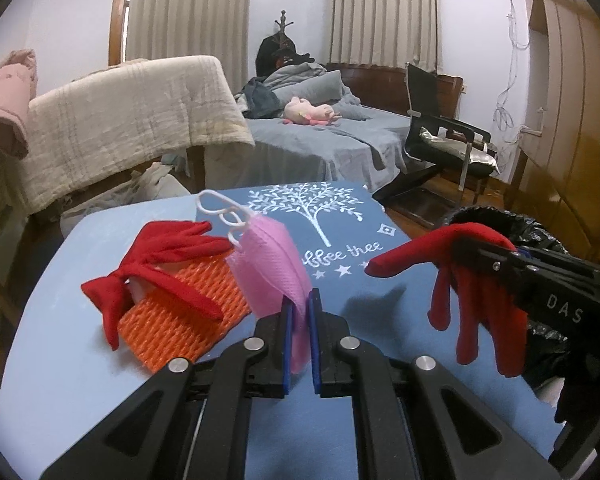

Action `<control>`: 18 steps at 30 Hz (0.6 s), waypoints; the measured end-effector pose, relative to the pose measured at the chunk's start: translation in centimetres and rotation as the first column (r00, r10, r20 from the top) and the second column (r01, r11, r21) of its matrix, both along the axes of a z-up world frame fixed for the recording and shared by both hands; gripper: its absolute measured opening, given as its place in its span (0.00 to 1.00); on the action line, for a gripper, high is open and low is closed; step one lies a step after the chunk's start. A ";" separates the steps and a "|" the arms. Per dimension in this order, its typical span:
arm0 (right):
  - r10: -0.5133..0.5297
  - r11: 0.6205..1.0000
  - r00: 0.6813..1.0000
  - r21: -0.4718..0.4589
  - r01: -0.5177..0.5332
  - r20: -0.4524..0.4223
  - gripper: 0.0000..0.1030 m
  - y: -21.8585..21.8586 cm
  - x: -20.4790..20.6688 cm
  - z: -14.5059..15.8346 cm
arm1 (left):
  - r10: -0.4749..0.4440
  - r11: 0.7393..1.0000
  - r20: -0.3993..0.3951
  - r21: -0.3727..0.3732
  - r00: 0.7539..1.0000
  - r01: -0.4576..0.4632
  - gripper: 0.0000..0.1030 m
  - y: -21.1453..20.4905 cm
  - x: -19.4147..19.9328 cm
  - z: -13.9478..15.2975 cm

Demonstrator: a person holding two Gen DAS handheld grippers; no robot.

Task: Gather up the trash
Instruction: 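Carry the red glove and pink mask over the bin and open both tools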

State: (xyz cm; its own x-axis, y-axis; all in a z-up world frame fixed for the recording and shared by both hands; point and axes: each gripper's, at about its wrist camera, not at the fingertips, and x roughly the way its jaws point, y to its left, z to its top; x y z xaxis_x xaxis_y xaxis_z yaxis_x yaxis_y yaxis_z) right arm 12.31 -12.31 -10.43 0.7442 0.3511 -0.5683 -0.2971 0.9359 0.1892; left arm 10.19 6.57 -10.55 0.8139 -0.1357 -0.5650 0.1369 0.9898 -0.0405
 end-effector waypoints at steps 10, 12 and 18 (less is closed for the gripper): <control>-0.088 0.996 0.995 0.005 0.088 0.049 0.12 -4.4 -0.5 2.0 | -0.081 0.997 0.034 -0.005 0.996 0.081 0.07 -3.6 0.8 1.5; -0.110 0.994 0.992 0.004 0.110 0.056 0.12 -5.5 -0.5 2.3 | -0.100 0.995 0.042 -0.007 0.994 0.101 0.07 -4.7 1.1 1.8; -0.188 0.982 0.979 -0.006 0.189 0.078 0.12 -9.6 -0.8 3.0 | -0.174 0.984 0.063 -0.025 0.983 0.176 0.07 -8.7 2.3 2.8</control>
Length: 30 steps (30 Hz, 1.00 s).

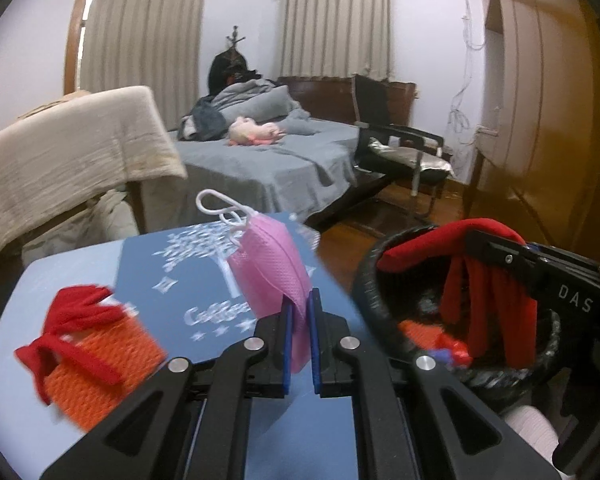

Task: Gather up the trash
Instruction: 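Carry the red glove and pink mask over the bin and open both tools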

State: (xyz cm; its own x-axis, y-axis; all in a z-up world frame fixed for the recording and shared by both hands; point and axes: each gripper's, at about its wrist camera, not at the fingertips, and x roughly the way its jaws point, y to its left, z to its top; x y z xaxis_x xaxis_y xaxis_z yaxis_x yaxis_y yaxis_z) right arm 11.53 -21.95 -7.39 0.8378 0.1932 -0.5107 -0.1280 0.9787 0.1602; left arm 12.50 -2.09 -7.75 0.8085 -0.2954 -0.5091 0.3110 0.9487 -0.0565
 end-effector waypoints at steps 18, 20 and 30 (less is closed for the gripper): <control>-0.197 0.980 0.980 -0.043 0.197 -0.004 0.12 -10.3 -0.3 -0.7 | -0.220 0.975 -0.027 -0.012 0.975 0.220 0.07 -11.4 2.8 -0.5; -0.210 0.977 0.978 -0.047 0.210 -0.010 0.12 -11.1 -0.2 -1.0 | -0.233 0.973 -0.036 -0.017 0.972 0.232 0.07 -12.5 3.1 -0.6; -0.296 0.953 0.954 -0.075 0.293 -0.037 0.64 -13.6 -0.2 -2.7 | -0.275 0.961 -0.117 -0.069 0.954 0.269 0.55 -13.9 4.9 -2.3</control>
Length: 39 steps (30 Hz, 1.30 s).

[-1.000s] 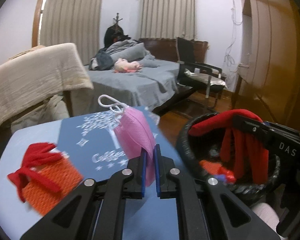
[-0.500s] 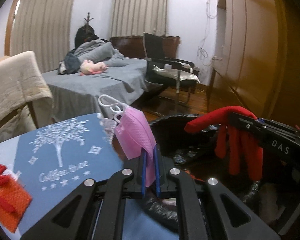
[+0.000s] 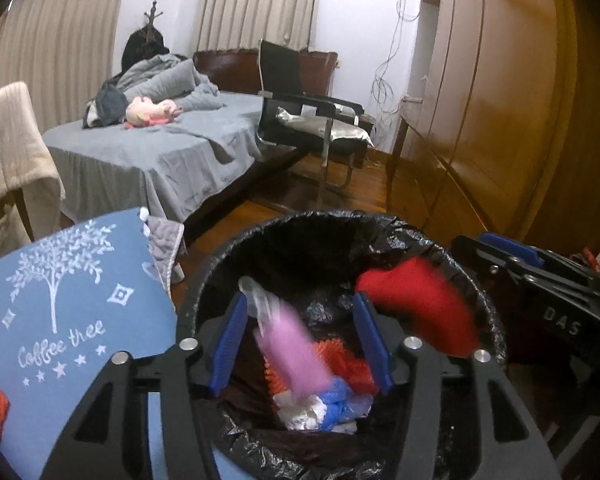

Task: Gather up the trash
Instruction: 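Carry the red glove and pink mask over the bin and open both tools, then move both tools back to the orange mesh pad with the red glove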

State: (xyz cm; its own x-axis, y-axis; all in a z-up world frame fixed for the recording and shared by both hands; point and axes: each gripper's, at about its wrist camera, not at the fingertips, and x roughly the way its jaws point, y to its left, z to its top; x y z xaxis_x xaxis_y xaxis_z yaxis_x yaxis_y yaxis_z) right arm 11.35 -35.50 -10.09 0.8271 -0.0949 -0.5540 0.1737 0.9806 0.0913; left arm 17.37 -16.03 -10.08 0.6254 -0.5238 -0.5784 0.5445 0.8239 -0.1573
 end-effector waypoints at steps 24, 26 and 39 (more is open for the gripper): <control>0.119 0.992 0.993 0.029 -0.119 0.015 0.94 10.4 -0.2 -0.6 | 0.366 0.926 0.075 0.073 0.928 -0.371 0.87 16.6 -4.1 -0.3; 0.151 0.988 0.988 0.024 -0.151 0.015 0.94 12.2 0.0 -0.6 | 0.391 0.914 0.077 0.084 0.917 -0.396 0.87 18.2 -4.6 -0.5; 0.280 0.960 0.960 -0.001 -0.280 -0.011 0.94 20.3 1.4 -1.2 | 0.532 0.836 0.093 0.100 0.842 -0.539 0.87 26.6 -6.5 -1.5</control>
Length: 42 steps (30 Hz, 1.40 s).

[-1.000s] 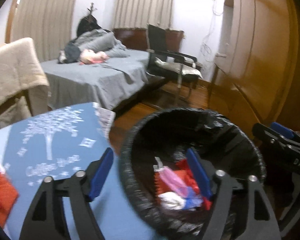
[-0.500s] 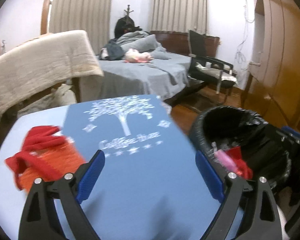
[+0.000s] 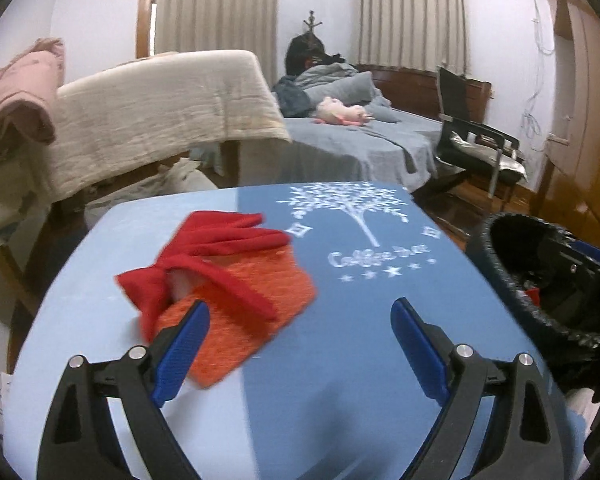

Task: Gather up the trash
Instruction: 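Move both tools back to the orange mesh pad with the red glove, then grasp the red glove on the orange mesh pad with the left tool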

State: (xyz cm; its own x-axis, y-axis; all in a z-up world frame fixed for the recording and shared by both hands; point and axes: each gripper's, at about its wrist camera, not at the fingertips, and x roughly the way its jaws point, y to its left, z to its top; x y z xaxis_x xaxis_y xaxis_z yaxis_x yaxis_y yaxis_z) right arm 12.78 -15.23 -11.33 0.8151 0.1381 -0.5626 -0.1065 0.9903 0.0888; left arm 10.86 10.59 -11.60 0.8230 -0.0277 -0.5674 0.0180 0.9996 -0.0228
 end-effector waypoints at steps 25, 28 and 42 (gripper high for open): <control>0.182 0.981 0.982 -0.062 -0.185 -0.052 0.94 10.9 3.7 -1.7 | 0.123 0.990 -0.020 -0.073 0.992 -0.124 0.72 9.0 2.5 -1.1; 0.191 0.979 0.980 -0.061 -0.194 -0.062 0.94 11.5 3.9 -2.1 | 0.102 0.991 -0.037 -0.088 0.994 -0.105 0.62 9.4 3.1 -1.5; 0.215 0.974 0.974 -0.061 -0.219 -0.076 0.94 13.1 4.2 -2.8 | 0.083 0.983 -0.020 -0.163 0.996 -0.085 0.11 10.1 2.6 -1.1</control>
